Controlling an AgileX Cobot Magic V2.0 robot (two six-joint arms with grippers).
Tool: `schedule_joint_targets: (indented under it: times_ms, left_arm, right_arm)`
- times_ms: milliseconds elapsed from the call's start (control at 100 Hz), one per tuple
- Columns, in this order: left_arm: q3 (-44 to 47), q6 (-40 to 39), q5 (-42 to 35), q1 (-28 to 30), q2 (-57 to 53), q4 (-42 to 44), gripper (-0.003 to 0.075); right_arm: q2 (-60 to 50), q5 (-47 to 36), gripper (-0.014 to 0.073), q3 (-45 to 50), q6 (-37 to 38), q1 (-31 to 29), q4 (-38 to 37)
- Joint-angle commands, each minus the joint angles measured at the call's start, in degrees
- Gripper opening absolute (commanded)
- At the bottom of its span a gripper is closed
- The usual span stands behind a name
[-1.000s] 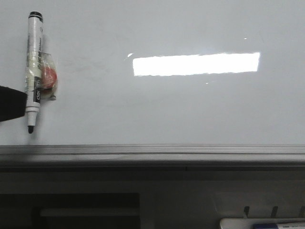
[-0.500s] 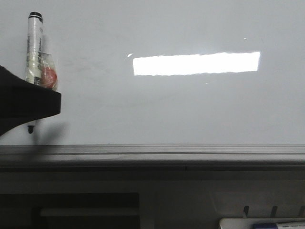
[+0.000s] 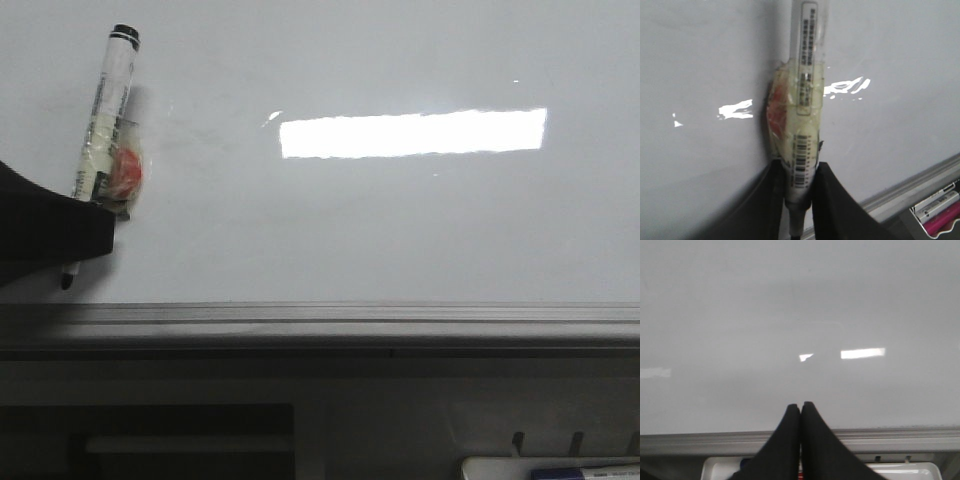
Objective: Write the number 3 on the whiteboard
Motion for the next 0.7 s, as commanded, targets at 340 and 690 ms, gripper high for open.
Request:
schedule_joint_targets:
  times_ms: [340, 690]
  left_arm:
    - [-1.3, -0.7, -1.3, -0.1, -0.4, 31.3, -0.0020]
    - [-1.3, -0.1, -2.0, 0.0, -0.4, 53.2, -0.0020]
  right_arm:
    - [8.9, 0.5, 0.0232, -7.1, -33.8, 21.1, 27.2]
    - [27.2, -1.5, 0.0286, -14.7, -39.4, 35.2, 28.2]
